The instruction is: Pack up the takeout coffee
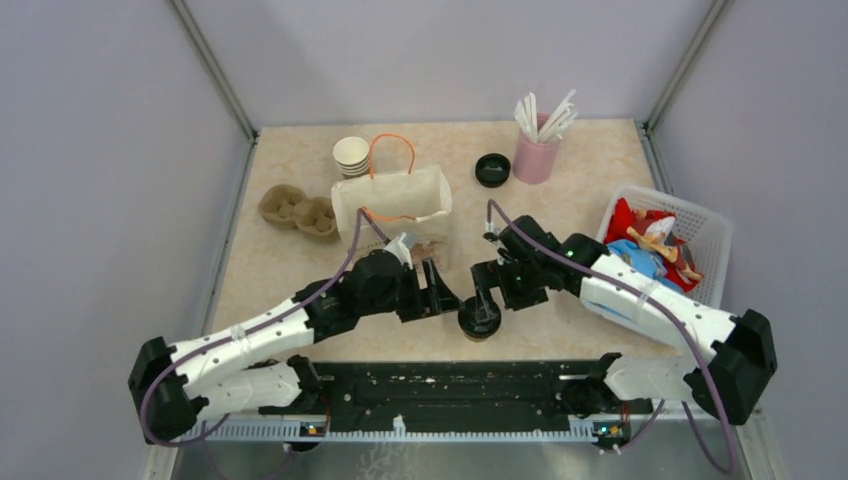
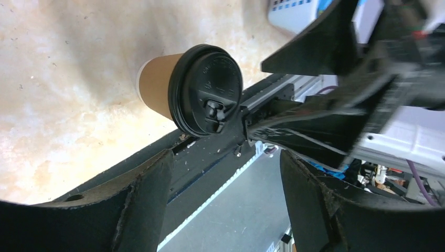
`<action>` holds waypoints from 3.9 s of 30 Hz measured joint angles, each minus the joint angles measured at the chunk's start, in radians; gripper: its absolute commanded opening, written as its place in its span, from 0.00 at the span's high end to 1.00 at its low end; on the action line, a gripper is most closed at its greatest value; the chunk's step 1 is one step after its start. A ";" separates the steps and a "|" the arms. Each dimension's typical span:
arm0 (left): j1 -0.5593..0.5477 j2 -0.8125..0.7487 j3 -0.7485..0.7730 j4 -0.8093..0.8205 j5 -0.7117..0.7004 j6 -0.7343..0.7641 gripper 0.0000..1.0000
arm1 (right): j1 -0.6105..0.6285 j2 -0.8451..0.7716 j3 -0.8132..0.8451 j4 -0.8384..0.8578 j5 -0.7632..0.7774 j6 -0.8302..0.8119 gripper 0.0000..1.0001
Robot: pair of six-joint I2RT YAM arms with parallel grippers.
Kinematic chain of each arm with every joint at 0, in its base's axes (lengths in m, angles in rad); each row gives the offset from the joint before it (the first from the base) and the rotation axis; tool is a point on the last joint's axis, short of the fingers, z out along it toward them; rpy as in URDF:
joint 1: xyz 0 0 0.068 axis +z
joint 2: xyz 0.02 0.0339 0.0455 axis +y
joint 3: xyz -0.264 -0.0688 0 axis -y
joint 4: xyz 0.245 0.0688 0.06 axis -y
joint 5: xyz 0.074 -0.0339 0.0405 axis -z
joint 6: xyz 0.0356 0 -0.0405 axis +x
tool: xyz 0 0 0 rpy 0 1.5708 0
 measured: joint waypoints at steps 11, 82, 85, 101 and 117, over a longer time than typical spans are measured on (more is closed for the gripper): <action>0.000 -0.304 -0.103 -0.070 -0.048 0.002 0.14 | 0.245 0.232 0.189 -0.079 0.260 0.079 0.06; 0.000 -0.345 -0.070 -0.210 -0.100 0.077 0.11 | 0.336 0.355 0.248 -0.176 0.547 0.448 0.18; 0.000 -0.345 -0.070 -0.210 -0.100 0.077 0.11 | 0.336 0.349 0.247 -0.175 0.547 0.449 0.17; 0.000 -0.330 -0.069 -0.209 -0.100 0.077 0.10 | 0.336 0.323 0.218 -0.175 0.547 0.455 0.16; 0.000 -0.329 -0.005 -0.234 -0.129 0.084 0.08 | 0.336 0.309 0.214 -0.177 0.573 0.451 0.24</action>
